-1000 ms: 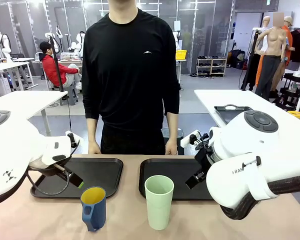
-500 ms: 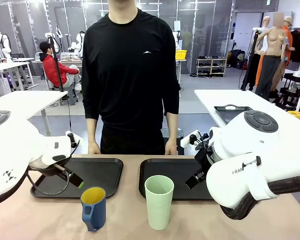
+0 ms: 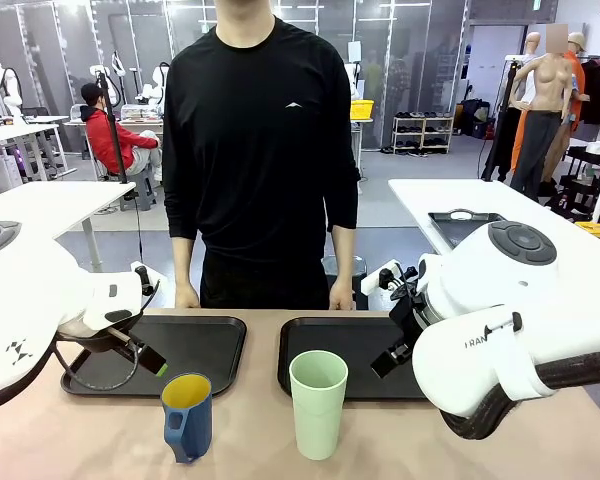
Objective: Sort and store the cups by type.
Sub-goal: Pick up the Reusable plastic cup.
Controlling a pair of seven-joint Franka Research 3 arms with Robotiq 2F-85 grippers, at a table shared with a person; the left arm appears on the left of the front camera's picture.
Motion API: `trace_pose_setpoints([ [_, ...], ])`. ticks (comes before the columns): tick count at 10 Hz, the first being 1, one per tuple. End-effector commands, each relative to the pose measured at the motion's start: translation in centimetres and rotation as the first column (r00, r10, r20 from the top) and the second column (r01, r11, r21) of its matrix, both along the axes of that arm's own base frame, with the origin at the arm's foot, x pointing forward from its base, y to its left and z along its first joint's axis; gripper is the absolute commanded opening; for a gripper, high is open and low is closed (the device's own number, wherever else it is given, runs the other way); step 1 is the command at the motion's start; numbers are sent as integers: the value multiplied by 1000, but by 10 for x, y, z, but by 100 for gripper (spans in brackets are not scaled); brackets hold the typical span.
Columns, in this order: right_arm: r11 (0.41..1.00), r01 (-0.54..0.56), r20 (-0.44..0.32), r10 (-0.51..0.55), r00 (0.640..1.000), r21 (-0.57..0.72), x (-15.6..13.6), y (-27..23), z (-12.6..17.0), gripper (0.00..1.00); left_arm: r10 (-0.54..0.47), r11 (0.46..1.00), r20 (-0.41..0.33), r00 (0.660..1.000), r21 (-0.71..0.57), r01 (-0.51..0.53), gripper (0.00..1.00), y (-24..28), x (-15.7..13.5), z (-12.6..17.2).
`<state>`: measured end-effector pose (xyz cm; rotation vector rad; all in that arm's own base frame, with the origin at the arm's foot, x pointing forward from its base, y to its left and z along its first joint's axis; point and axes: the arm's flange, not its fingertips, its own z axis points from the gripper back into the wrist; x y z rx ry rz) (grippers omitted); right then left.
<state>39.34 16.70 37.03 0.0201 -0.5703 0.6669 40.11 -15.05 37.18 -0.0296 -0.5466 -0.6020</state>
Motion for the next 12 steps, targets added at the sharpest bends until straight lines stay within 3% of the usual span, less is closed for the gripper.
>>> trace_pose_setpoints([
  [1,999,14,10,-15,1000,29,-5,5,10,100,0,1000,0,1000,0,0,100,0,0,0],
  [5,997,81,92,-82,992,19,-33,36,109,100,35,999,117,993,-3,-35,100,-30,-21,83],
  [7,988,155,119,-153,981,-1,-51,44,144,100,52,996,154,987,-83,-39,100,-39,-34,123],
  [12,992,120,194,-111,975,-35,-76,51,163,100,-19,999,234,972,-36,28,100,-52,-64,145],
])
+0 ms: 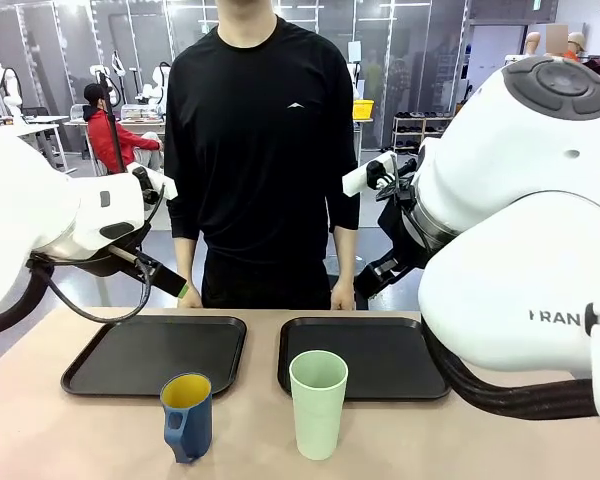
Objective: Sort and store the cups by type.
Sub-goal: Pick up the Reusable plastic cup.
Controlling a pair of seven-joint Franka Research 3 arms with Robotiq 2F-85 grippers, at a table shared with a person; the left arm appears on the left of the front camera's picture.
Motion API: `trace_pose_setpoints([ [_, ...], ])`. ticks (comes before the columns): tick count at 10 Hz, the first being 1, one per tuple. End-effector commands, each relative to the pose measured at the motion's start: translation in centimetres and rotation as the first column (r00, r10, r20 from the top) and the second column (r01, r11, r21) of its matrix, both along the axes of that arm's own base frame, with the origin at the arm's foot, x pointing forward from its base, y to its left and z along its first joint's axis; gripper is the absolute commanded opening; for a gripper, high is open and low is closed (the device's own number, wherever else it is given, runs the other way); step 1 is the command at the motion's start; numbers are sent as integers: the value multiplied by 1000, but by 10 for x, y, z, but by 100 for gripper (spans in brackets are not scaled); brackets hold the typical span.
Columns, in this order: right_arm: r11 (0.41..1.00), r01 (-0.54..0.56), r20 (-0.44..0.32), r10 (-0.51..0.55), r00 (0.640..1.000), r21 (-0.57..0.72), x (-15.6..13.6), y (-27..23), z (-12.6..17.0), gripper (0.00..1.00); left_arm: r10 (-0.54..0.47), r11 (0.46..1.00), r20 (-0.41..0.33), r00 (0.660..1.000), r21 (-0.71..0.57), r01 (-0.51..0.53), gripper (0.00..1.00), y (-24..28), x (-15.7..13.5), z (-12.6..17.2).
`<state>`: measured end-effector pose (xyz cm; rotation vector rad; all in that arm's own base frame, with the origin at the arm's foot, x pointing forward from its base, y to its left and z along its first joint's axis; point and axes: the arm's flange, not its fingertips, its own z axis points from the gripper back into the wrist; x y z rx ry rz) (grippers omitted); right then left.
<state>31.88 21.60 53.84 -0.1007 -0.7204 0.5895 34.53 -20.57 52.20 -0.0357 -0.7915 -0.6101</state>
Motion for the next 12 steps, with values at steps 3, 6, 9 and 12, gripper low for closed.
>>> trace_pose_setpoints([
  [3,1000,20,30,-20,999,-17,8,-12,-5,100,2,999,19,1000,40,-2,100,12,-3,-6],
  [6,997,82,30,-83,996,8,37,-62,-21,100,112,994,25,993,16,-112,100,64,35,-19],
  [9,982,173,-37,-171,985,77,73,-115,-52,100,229,973,-82,970,61,-225,100,108,68,-50],
  [12,959,250,-146,-230,962,135,103,-147,-86,100,275,960,-170,946,-8,-281,100,136,93,-84],
])
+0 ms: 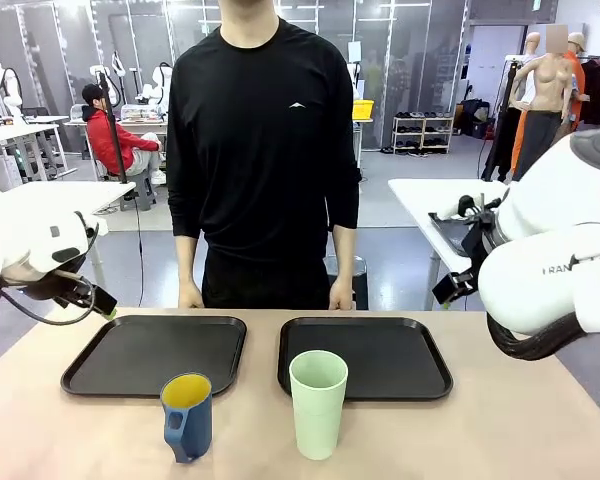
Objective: Sort and store the cups by type.
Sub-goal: Pick up the Reusable plastic cup.
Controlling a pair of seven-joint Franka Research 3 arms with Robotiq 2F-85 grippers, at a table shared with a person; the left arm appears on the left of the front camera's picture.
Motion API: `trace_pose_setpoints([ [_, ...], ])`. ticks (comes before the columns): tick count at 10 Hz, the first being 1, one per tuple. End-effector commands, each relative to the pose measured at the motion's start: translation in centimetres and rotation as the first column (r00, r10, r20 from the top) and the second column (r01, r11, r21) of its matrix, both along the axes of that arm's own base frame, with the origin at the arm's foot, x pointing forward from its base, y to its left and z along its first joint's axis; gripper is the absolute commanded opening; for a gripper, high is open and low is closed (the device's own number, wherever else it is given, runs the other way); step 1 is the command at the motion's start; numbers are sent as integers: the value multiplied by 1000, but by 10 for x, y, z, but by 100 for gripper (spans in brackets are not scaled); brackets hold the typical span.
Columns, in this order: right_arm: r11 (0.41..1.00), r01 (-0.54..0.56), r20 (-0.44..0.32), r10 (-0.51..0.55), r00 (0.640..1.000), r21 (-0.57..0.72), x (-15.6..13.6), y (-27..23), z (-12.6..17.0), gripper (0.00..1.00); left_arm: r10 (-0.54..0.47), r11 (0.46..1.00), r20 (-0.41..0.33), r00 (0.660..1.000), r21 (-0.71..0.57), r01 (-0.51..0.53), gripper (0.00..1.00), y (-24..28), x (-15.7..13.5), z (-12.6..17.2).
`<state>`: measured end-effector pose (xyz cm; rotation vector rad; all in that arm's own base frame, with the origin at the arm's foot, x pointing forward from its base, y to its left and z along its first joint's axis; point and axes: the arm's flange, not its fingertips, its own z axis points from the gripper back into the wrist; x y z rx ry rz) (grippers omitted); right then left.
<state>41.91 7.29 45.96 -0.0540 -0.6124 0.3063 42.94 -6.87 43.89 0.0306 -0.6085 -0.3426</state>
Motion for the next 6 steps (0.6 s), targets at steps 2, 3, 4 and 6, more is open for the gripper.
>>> trace_pose_setpoints([
  [2,997,5,-38,-2,999,73,8,-11,-20,100,58,996,-16,998,-62,-58,100,12,13,-11],
  [3,997,9,-43,-6,999,72,10,-13,-22,100,43,996,-9,999,-79,-44,100,13,14,-14],
  [4,998,10,-50,-6,999,70,9,-13,-22,100,46,995,-11,999,-83,-47,100,13,14,-16],
  [6,998,24,-44,-21,999,64,5,-13,-21,100,59,995,-13,998,-86,-59,100,12,13,-20],
])
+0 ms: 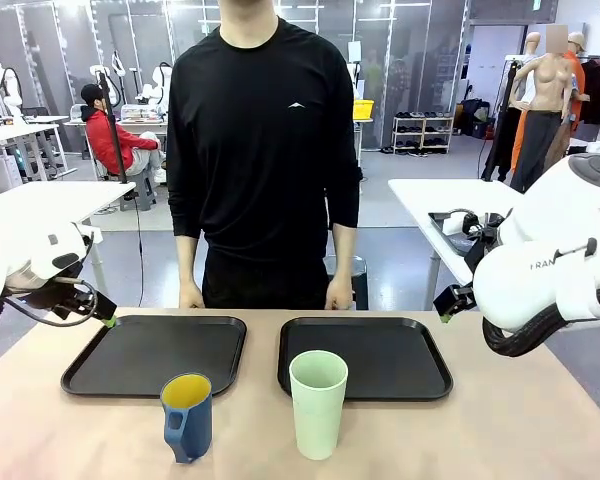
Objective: Sort and store the cups by type.
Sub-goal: Pick up the Reusable plastic cup.
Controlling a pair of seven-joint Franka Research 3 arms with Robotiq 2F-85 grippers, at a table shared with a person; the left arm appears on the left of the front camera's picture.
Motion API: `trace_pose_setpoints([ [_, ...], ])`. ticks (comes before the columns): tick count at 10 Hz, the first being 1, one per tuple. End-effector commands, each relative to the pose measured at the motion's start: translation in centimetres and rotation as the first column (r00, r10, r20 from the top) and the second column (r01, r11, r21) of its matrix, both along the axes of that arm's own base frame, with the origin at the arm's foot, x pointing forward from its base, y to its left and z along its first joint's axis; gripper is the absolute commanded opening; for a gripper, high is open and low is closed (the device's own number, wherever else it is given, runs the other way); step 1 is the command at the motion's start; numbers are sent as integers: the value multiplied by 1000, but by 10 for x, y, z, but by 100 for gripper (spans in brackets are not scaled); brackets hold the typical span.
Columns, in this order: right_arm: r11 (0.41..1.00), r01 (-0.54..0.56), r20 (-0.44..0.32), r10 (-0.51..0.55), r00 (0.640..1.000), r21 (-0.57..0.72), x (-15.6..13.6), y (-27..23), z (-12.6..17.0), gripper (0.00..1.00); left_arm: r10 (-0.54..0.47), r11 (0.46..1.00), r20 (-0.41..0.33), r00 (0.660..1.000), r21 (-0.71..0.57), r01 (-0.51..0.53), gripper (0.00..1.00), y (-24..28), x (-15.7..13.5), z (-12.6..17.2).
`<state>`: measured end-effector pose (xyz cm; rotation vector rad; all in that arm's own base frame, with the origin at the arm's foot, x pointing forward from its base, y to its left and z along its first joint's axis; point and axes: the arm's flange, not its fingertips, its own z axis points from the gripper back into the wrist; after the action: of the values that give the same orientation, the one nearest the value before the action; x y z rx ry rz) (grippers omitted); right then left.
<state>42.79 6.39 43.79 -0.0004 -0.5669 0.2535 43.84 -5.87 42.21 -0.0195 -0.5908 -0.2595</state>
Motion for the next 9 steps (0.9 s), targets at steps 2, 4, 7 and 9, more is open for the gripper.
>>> trace_pose_setpoints([
  [2,1000,0,0,0,1000,0,0,0,0,100,5,1000,18,1000,-17,-5,100,-2,-1,-3],
  [4,1000,0,0,0,1000,0,0,0,0,100,1,1000,1,1000,-2,-1,100,0,0,0],
  [7,1000,0,0,0,1000,0,0,0,0,100,1,1000,1,1000,-2,-1,100,0,0,0],
  [9,1000,0,0,0,1000,0,0,0,0,100,1,1000,1,1000,-2,-1,100,0,0,0],
])
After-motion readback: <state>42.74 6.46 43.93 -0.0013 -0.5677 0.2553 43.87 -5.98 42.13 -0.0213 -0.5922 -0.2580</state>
